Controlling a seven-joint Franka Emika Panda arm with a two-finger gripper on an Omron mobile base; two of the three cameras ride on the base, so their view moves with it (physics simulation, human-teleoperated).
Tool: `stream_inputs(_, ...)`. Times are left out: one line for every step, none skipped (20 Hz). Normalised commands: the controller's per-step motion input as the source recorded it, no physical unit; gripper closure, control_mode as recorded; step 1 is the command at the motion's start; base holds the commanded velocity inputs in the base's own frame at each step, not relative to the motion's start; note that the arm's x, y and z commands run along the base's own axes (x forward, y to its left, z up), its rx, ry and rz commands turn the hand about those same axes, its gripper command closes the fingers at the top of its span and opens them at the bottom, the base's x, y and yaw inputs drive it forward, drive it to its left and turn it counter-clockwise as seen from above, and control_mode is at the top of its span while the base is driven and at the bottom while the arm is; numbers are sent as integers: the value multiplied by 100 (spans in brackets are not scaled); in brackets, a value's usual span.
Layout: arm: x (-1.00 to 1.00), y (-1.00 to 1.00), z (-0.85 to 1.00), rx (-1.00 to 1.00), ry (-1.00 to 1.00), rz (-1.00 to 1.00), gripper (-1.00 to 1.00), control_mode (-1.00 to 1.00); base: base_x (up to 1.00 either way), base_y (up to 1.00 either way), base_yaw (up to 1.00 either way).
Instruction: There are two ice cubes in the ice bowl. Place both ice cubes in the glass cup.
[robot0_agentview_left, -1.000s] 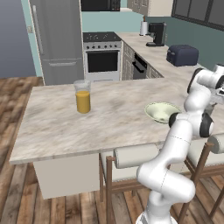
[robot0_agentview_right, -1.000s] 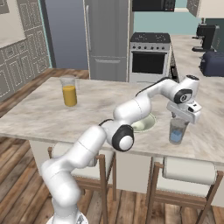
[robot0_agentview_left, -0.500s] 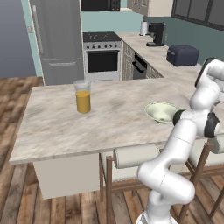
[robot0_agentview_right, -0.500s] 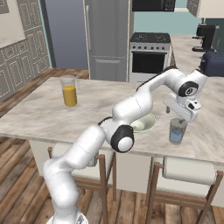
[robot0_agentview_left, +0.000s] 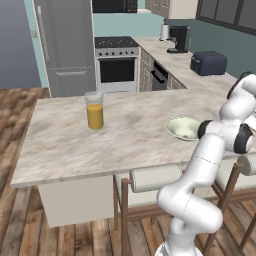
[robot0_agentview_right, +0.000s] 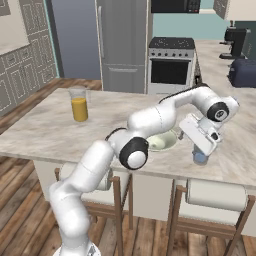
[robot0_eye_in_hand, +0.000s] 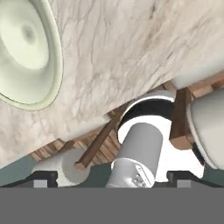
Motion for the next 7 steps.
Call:
stream_inputs(-100,100,-100,-6,-15,7,-100,-100,0,0,0)
stream_inputs(-100,100,-100,-4,-14,10,-100,-100,0,0,0)
stream_inputs(-100,100,-100,-3,-17,9,-100,-100,0,0,0)
stream_inputs(-100,100,-100,-3,-19,8,-100,-100,0,0,0)
stream_inputs(-100,100,-100,-3,-26,4,-100,-100,0,0,0)
stream_inputs(-100,100,-100,-3,-29,1,-100,-100,0,0,0)
stream_inputs(-100,100,-100,-5,-34,0,-100,-100,0,0,0)
